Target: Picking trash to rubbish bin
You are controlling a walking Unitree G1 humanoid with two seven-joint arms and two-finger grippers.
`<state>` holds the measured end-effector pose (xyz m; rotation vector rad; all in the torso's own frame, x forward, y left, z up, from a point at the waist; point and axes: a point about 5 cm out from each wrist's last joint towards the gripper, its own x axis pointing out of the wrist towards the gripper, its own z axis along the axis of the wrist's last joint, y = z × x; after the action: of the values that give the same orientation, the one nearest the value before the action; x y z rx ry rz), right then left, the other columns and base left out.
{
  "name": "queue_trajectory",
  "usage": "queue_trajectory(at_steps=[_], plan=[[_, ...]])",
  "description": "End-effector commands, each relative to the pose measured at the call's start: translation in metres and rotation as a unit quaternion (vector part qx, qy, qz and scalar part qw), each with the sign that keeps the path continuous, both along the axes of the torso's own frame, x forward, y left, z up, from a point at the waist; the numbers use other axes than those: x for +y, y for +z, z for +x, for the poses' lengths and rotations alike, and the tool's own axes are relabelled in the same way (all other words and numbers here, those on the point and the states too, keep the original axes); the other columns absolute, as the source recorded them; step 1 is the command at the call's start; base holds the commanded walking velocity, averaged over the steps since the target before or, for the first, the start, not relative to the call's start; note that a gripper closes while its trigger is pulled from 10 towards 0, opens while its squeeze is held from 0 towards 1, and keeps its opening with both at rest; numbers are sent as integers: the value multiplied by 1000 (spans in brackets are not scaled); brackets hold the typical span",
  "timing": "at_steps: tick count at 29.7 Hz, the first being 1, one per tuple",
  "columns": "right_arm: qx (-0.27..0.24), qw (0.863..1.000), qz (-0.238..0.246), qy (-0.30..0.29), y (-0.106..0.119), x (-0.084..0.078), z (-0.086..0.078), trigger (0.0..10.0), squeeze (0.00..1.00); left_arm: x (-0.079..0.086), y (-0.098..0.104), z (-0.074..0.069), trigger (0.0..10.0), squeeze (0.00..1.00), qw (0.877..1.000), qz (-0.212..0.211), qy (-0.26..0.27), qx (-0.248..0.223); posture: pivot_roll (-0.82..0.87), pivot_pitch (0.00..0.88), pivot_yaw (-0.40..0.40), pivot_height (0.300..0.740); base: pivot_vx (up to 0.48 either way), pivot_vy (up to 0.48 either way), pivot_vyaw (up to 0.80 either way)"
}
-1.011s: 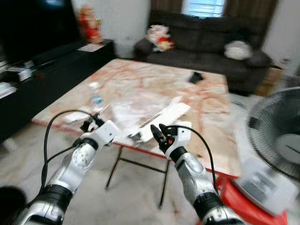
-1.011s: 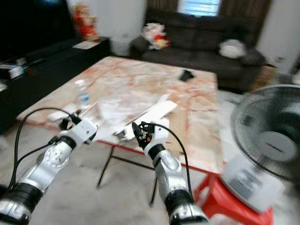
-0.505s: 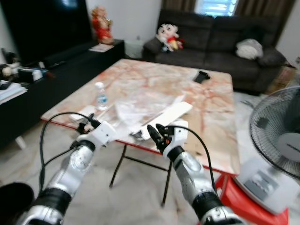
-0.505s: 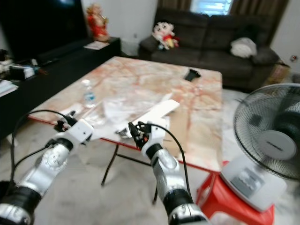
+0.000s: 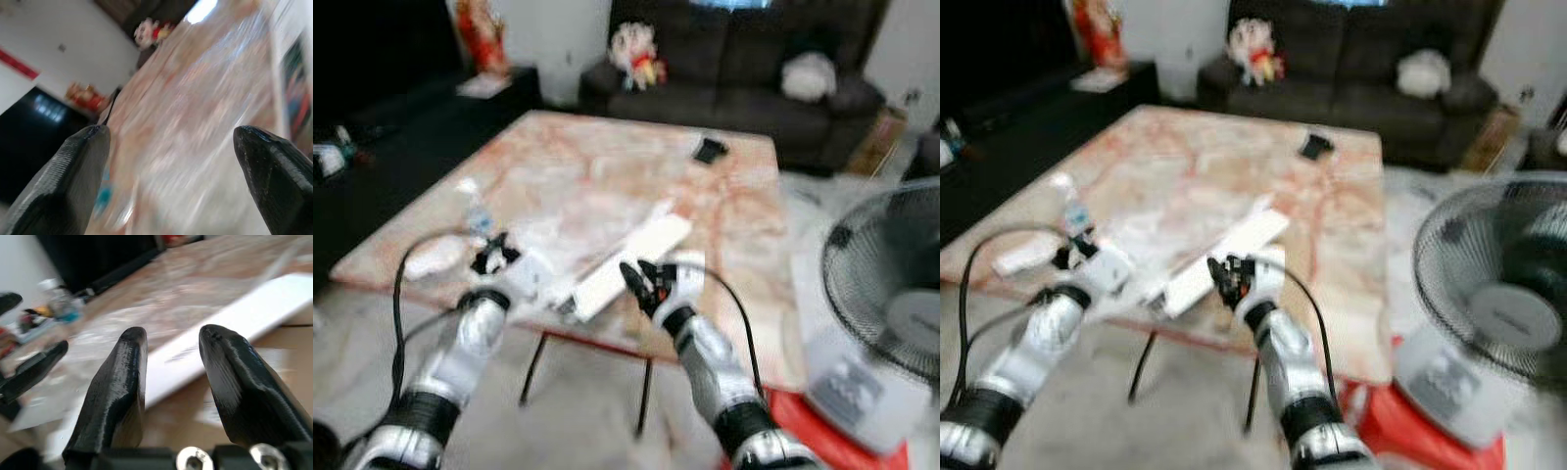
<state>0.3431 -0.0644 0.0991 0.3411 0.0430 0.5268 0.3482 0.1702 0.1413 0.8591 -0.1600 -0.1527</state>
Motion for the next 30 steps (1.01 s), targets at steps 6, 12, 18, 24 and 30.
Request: queue_trajectory(at_steps=[6,12,18,24,30], plan=[[-17,1000,6,17,11,13,2,10000,0,8,9,-2,10000,0,1000,6,7,-18,-1,28,-42,740,411,0,0],[-19,1000,7,19,12,14,2,10000,0,6,16,-5,10000,0,1000,8,2,-30,-5,34,-43,740,412,0,0],[-19,1000,5,22,12,14,1,10000,0,5,27,-16,10000,0,999,24,-8,-47,-1,37,-45,740,106,0,0],[-18,1000,6,24,12,15,1,10000,0,11,30,-22,10000,0,998,31,2,-45,3,38,-47,740,0,0,0],[-16,1000,5,25,11,15,0,10000,0,18,35,-34,10000,0,999,40,0,-5,3,38,-47,740,0,0,0]])
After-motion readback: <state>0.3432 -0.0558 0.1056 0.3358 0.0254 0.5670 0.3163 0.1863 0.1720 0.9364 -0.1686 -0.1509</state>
